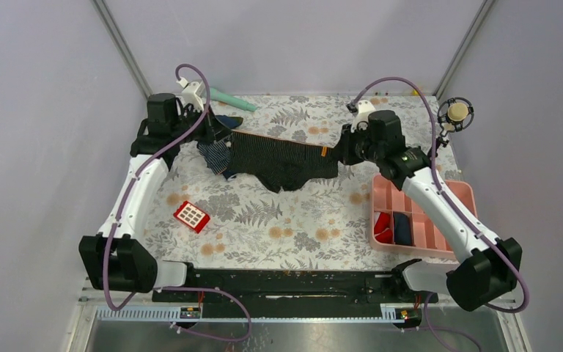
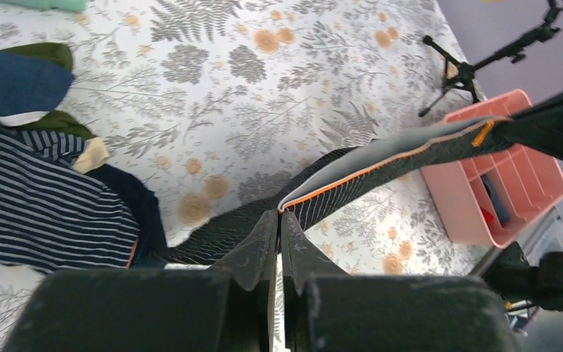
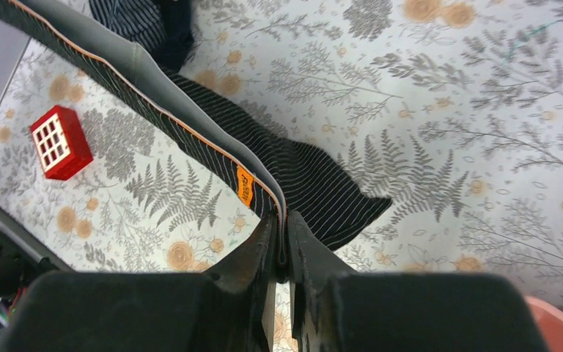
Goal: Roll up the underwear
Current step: Flatten out the underwear at the center of the board, then fold the underwear at the center of the board.
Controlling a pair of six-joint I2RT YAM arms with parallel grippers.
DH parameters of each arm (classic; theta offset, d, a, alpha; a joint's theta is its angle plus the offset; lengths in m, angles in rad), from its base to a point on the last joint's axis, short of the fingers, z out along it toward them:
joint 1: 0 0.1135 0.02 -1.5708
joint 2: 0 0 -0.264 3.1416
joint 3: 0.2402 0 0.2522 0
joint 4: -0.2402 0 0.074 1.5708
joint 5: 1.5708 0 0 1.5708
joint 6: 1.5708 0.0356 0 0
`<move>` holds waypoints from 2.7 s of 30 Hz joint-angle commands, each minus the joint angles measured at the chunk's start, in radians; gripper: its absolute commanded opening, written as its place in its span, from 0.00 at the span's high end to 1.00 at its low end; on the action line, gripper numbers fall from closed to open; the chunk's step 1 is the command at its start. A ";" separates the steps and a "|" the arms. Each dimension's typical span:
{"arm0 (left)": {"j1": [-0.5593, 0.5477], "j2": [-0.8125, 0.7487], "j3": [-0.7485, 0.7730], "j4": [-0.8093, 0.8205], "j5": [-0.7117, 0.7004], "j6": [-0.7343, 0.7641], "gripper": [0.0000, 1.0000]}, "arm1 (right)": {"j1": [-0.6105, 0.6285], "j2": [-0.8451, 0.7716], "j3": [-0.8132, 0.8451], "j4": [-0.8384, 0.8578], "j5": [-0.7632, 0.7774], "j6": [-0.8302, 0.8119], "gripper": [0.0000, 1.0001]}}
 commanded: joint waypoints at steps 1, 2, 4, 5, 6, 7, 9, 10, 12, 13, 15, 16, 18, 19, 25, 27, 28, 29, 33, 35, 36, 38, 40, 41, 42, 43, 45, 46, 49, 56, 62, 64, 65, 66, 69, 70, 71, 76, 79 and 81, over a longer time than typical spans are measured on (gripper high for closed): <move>-0.052 -0.074 0.006 -0.001 0.076 0.035 1.00 | -0.005 -0.088 -0.007 0.000 0.111 -0.011 0.95; -0.067 -0.078 0.032 -0.055 0.059 0.055 1.00 | -0.005 -0.108 -0.014 -0.014 0.114 0.009 0.95; -0.082 -0.092 0.079 -0.142 0.072 0.066 1.00 | -0.005 -0.163 -0.026 -0.056 0.114 0.059 0.95; -0.095 -0.104 0.103 -0.180 0.078 0.109 1.00 | -0.004 -0.197 -0.036 -0.079 0.097 0.072 0.95; -0.108 -0.115 0.129 -0.225 0.080 0.146 1.00 | -0.004 -0.231 -0.042 -0.106 0.076 0.084 0.96; -0.115 -0.129 0.145 -0.264 0.081 0.171 1.00 | -0.003 -0.280 -0.046 -0.135 0.060 0.091 0.96; -0.118 -0.160 0.148 -0.279 0.092 0.171 1.00 | -0.003 -0.352 -0.056 -0.188 0.026 0.094 0.96; -0.118 -0.180 0.134 -0.280 0.106 0.161 1.00 | -0.003 -0.386 -0.059 -0.216 -0.002 0.083 0.96; -0.121 -0.219 0.108 -0.280 0.133 0.136 1.00 | -0.003 -0.442 -0.063 -0.289 -0.076 0.016 0.95; -0.121 -0.243 0.091 -0.280 0.140 0.121 1.00 | -0.004 -0.467 -0.063 -0.321 -0.085 -0.007 0.95; -0.123 -0.320 0.043 -0.274 0.163 0.071 1.00 | -0.005 -0.510 -0.043 -0.392 -0.102 -0.053 0.95; -0.128 -0.357 0.009 -0.260 0.172 0.043 1.00 | -0.003 -0.525 -0.039 -0.418 -0.139 -0.082 0.95; -0.149 -0.417 -0.052 -0.226 0.173 -0.009 1.00 | -0.004 -0.557 -0.049 -0.444 -0.192 -0.117 0.95; -0.158 -0.433 -0.075 -0.210 0.167 -0.032 1.00 | -0.004 -0.567 -0.055 -0.447 -0.205 -0.119 0.95; -0.164 -0.364 -0.122 -0.182 0.092 -0.072 1.00 | -0.020 -0.472 -0.117 -0.360 -0.115 -0.112 0.95; -0.164 -0.277 -0.133 -0.157 0.056 -0.057 1.00 | -0.020 -0.407 -0.171 -0.259 -0.098 -0.118 0.96; -0.164 -0.217 -0.130 -0.142 0.032 -0.056 1.00 | -0.020 -0.360 -0.192 -0.207 -0.080 -0.113 0.96; -0.164 -0.150 -0.115 -0.138 0.007 -0.059 1.00 | -0.019 -0.310 -0.195 -0.165 -0.052 -0.104 0.96; -0.163 0.178 -0.023 -0.126 -0.041 -0.074 1.00 | -0.021 -0.065 -0.172 0.003 0.103 -0.058 0.92; -0.159 0.296 0.012 -0.093 -0.092 -0.097 1.00 | -0.021 0.061 -0.139 0.060 0.147 -0.052 0.92; -0.156 0.346 0.031 -0.063 -0.110 -0.109 1.00 | -0.021 0.129 -0.104 0.070 0.162 -0.051 0.92; -0.153 0.434 0.074 -0.029 -0.153 -0.120 1.00 | -0.023 0.258 -0.024 0.066 0.212 -0.034 0.92; -0.152 0.505 0.126 -0.028 -0.198 -0.108 1.00 | -0.024 0.367 0.051 0.061 0.242 -0.027 0.92; -0.153 0.537 0.153 -0.035 -0.217 -0.101 1.00 | -0.025 0.414 0.090 0.057 0.257 -0.033 0.91; -0.153 0.561 0.175 -0.042 -0.226 -0.096 1.00 | -0.025 0.457 0.128 0.049 0.281 -0.034 0.90; -0.153 0.585 0.195 -0.046 -0.230 -0.090 1.00 | -0.026 0.497 0.162 0.042 0.295 -0.039 0.90; -0.154 0.611 0.214 -0.046 -0.245 -0.090 1.00 | -0.025 0.559 0.218 0.034 0.321 -0.050 0.89; -0.155 0.617 0.217 -0.043 -0.249 -0.089 1.00 | -0.026 0.594 0.243 0.029 0.331 -0.052 0.88; -0.156 0.638 0.219 -0.045 -0.276 -0.093 1.00 | -0.026 0.653 0.297 0.029 0.348 -0.061 0.78; -0.151 0.629 0.216 -0.066 -0.413 -0.118 0.67 | -0.025 0.638 0.314 0.060 0.414 -0.098 0.45; -0.145 0.637 0.198 -0.039 -0.331 -0.118 0.55 | -0.024 0.494 0.235 0.057 0.263 -0.068 0.44; -0.139 0.657 0.194 -0.033 -0.295 -0.112 0.55 | -0.024 0.454 0.197 0.043 0.179 -0.023 0.46; -0.136 0.667 0.194 -0.034 -0.281 -0.106 0.56 | -0.022 0.434 0.176 0.038 0.163 0.001 0.46; -0.134 0.677 0.195 -0.031 -0.276 -0.099 0.57 | -0.019 0.413 0.156 0.034 0.144 0.021 0.47; -0.130 0.706 0.207 -0.030 -0.240 -0.067 0.63 | -0.017 0.364 0.108 0.017 0.072 0.054 0.48; -0.131 0.720 0.223 -0.040 -0.230 -0.057 0.65 | -0.016 0.354 0.095 0.011 0.053 0.062 0.48; -0.130 0.734 0.234 -0.050 -0.228 -0.051 0.67 | -0.017 0.347 0.083 0.010 0.039 0.067 0.49; -0.131 0.752 0.237 -0.038 -0.222 -0.034 0.79 | -0.005 0.347 0.050 0.033 0.018 0.056 0.51; -0.131 0.755 0.230 -0.029 -0.206 -0.030 0.92 | 0.039 0.375 0.070 0.038 -0.038 -0.028 0.51; -0.131 0.751 0.221 -0.020 -0.203 -0.040 1.00 | 0.084 0.405 0.096 0.037 -0.111 -0.093 0.52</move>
